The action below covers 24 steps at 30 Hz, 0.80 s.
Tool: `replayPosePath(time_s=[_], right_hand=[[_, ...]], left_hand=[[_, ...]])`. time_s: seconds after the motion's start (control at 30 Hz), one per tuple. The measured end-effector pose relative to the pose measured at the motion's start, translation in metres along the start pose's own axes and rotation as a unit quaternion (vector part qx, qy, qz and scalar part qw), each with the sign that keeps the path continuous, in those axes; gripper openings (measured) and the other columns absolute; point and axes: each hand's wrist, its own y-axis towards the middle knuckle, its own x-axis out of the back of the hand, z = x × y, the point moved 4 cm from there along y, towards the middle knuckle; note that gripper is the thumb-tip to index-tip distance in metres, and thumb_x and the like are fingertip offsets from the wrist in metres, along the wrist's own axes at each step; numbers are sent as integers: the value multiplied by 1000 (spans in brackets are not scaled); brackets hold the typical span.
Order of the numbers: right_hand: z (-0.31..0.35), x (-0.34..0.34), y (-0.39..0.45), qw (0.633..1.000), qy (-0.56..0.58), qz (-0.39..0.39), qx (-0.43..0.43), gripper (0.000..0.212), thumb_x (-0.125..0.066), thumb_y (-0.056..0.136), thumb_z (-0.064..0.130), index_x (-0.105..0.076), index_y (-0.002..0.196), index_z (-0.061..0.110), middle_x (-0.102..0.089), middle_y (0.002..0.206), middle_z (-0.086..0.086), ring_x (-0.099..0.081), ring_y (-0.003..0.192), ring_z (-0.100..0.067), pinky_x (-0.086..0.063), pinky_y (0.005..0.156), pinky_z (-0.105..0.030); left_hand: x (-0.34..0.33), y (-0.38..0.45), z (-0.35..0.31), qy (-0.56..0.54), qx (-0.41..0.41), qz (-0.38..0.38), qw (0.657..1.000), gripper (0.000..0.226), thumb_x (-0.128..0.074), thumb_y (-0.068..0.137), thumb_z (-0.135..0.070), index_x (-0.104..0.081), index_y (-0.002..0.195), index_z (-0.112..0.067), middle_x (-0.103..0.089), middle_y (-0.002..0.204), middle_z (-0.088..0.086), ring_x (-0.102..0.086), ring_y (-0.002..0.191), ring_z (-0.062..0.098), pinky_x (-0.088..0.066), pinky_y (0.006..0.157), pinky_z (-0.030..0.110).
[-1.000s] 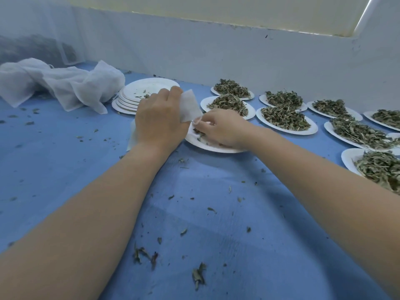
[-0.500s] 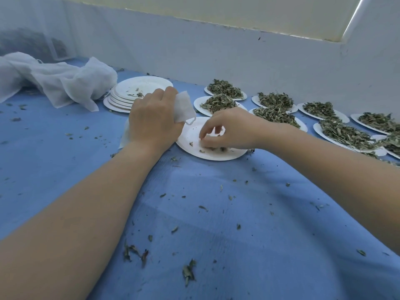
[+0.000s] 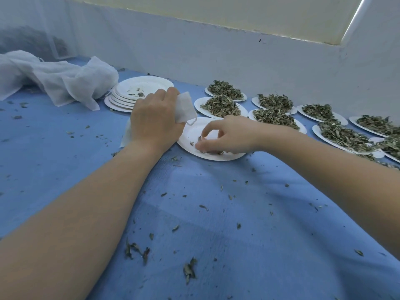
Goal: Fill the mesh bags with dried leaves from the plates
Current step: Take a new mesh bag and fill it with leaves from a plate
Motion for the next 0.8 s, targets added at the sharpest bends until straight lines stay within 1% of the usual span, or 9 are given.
replayPosePath(time_s=[0.1,0.2,0.3,0.43,0.53,0.6,0.63,0.7,0.8], right_hand=[[8,-6,2,998,-20,-51,31,28,-56,84,53,-60,104,35,-60,97,1,-54,89,-11,-42,71,-25],[15,-8,2,994,-7,-89,70,16,-60,86,33,-65,101,28,-65,98,3,-50,74,-3,-38,61,-12],[20,-8,3,991,12,-112,75,16,-62,84,20,-71,97,22,-67,95,2,-51,74,-6,-40,63,-11],[14,0,-1,984,121,-114,64,14,-65,80,10,-76,88,16,-68,65,4,-57,58,-4,-40,52,-9],[-1,24,-8,963,194,-181,46,12,-67,81,11,-76,84,17,-64,51,9,-57,50,0,-37,44,-10],[-5,41,-12,950,214,-223,54,9,-70,80,13,-76,83,18,-65,52,9,-61,54,0,-49,55,-14],[-4,46,-14,945,222,-232,63,9,-71,80,13,-76,80,20,-67,57,5,-63,57,-3,-54,64,-21],[5,50,-15,944,216,-233,86,11,-71,79,13,-74,76,23,-69,63,2,-63,61,-9,-55,73,-32],[27,47,-11,949,176,-223,136,14,-72,77,14,-73,73,27,-69,65,10,-60,63,-4,-51,65,-22]], left_hand=[[0,0,0,0,-4,-2,1000,37,-60,78,-17,-55,112,-3,-59,95,18,-54,86,36,-34,73,42],[-1,0,0,3,-10,-1,1000,39,-62,77,-18,-54,112,-4,-59,95,17,-54,87,36,-34,74,42],[-1,0,-1,1,-12,-6,1000,38,-63,77,-18,-55,112,-4,-59,94,17,-54,87,37,-35,74,42],[0,0,-2,-3,-24,-6,1000,41,-64,76,-18,-55,113,-3,-60,95,18,-55,87,36,-36,74,43],[2,-2,-5,-12,-36,-15,999,40,-68,73,-17,-58,109,-1,-61,89,19,-56,81,38,-37,72,42],[3,-3,-7,-19,-48,-27,998,39,-71,70,-17,-60,104,1,-61,83,20,-56,75,38,-39,69,41],[5,-3,-9,-27,-56,-38,997,39,-72,68,-17,-61,100,2,-61,80,20,-57,71,38,-41,67,40],[9,-4,-13,-44,-73,-71,994,36,-69,69,-23,-62,94,3,-60,74,18,-58,65,36,-43,62,39],[13,-7,-23,-85,-98,-97,987,43,-59,73,-35,-63,93,2,-62,73,16,-59,63,34,-46,61,39]])
